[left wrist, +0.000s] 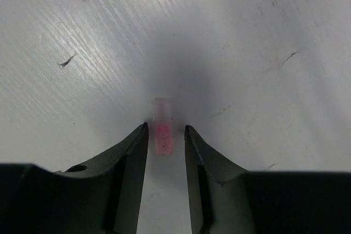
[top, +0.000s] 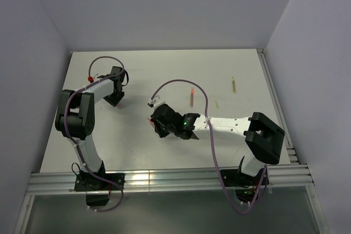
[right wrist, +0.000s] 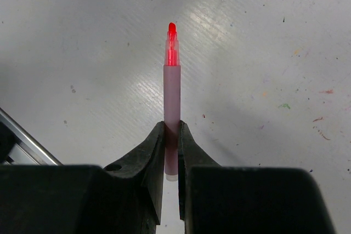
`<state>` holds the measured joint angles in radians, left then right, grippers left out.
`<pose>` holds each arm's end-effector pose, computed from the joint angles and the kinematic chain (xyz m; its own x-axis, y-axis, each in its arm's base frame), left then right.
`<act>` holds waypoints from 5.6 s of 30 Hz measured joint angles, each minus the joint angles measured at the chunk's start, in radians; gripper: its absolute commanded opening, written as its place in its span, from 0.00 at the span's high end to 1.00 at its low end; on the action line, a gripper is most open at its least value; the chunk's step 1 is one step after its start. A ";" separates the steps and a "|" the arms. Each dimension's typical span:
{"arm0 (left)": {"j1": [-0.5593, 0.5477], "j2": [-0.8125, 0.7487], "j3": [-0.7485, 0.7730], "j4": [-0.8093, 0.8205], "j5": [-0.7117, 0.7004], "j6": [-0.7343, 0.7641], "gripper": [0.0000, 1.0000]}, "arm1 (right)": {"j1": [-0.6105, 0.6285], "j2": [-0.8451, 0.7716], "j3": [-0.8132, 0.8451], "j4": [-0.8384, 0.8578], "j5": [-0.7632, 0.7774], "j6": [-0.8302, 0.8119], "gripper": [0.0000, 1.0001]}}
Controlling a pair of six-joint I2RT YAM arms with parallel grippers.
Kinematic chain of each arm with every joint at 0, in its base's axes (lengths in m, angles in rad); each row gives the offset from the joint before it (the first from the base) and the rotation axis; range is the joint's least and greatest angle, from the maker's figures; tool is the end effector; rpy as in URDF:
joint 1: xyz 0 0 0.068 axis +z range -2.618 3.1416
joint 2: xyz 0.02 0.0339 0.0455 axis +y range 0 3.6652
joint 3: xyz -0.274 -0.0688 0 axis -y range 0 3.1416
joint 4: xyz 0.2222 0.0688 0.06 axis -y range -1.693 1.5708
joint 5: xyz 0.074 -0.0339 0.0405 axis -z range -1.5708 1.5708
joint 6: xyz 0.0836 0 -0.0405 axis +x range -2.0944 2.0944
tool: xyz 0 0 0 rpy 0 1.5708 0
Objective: Insert the pens into the pen caps
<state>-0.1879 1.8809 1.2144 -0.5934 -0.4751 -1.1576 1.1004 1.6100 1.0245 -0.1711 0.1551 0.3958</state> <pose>0.3615 -0.0298 0.1430 -0.4018 -0.7526 -0.5217 -0.8451 0.5242 -0.1053 0.1760 0.3177 0.2070 -0.6070 -0.3533 -0.7118 -0.6457 0.7415 0.1825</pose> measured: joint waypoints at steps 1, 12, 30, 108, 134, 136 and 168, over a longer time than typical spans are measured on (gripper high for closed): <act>0.000 0.000 0.000 0.000 0.000 0.000 0.62 | 0.000 0.000 0.000 0.000 0.000 0.000 1.00; 0.009 0.005 0.004 -0.010 0.000 -0.009 0.82 | 0.000 0.000 0.000 0.000 -0.003 0.000 1.00; 0.002 -0.404 -0.278 0.409 0.467 0.201 1.00 | -0.076 -0.200 -0.056 0.065 -0.133 0.012 1.00; -0.035 -0.850 -0.513 1.419 1.176 -0.009 1.00 | -0.189 -0.421 -0.166 0.616 -0.365 0.318 1.00; -0.058 -0.850 -0.513 1.386 1.177 0.013 1.00 | -0.189 -0.422 -0.159 0.585 -0.340 0.294 1.00; -0.058 -0.850 -0.513 1.384 1.177 0.013 1.00 | -0.189 -0.422 -0.159 0.581 -0.338 0.293 1.00; -0.096 -0.849 -0.514 1.369 1.146 0.039 1.00 | -0.188 -0.433 -0.159 0.575 -0.305 0.283 1.00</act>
<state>-0.2836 1.0321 0.7002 0.7757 0.6712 -1.1183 0.9119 1.1774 0.8658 0.4038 -0.1497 0.6788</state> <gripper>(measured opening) 0.046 0.152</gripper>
